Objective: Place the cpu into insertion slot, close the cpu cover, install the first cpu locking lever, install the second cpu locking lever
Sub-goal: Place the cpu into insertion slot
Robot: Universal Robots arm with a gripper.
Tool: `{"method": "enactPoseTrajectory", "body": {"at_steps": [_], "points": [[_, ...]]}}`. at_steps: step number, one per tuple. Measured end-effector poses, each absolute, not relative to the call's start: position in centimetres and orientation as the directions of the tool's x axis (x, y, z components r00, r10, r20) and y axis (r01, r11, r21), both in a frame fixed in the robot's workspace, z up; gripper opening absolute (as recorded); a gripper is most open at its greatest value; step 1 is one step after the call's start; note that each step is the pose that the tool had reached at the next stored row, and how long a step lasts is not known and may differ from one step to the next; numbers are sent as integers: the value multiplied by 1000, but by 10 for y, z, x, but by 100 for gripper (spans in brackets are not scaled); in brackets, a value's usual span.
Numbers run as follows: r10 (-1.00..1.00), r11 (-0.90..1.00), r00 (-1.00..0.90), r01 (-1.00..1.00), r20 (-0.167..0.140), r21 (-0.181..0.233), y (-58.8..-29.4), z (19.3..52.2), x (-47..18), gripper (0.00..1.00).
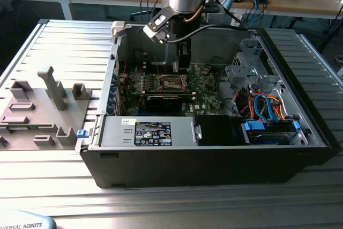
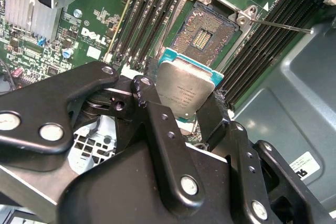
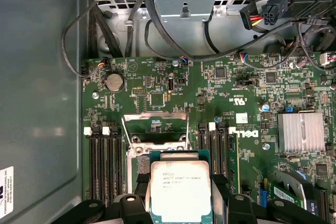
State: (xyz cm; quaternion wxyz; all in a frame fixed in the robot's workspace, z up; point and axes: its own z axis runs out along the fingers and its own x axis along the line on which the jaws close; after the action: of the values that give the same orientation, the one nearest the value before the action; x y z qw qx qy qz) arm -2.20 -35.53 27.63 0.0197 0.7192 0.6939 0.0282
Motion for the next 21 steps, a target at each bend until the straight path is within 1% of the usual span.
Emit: {"method": "enactPoseTrajectory", "body": {"at_steps": [21], "points": [[999,-48,47,997,13,67,-355,276,-22,54]]}}
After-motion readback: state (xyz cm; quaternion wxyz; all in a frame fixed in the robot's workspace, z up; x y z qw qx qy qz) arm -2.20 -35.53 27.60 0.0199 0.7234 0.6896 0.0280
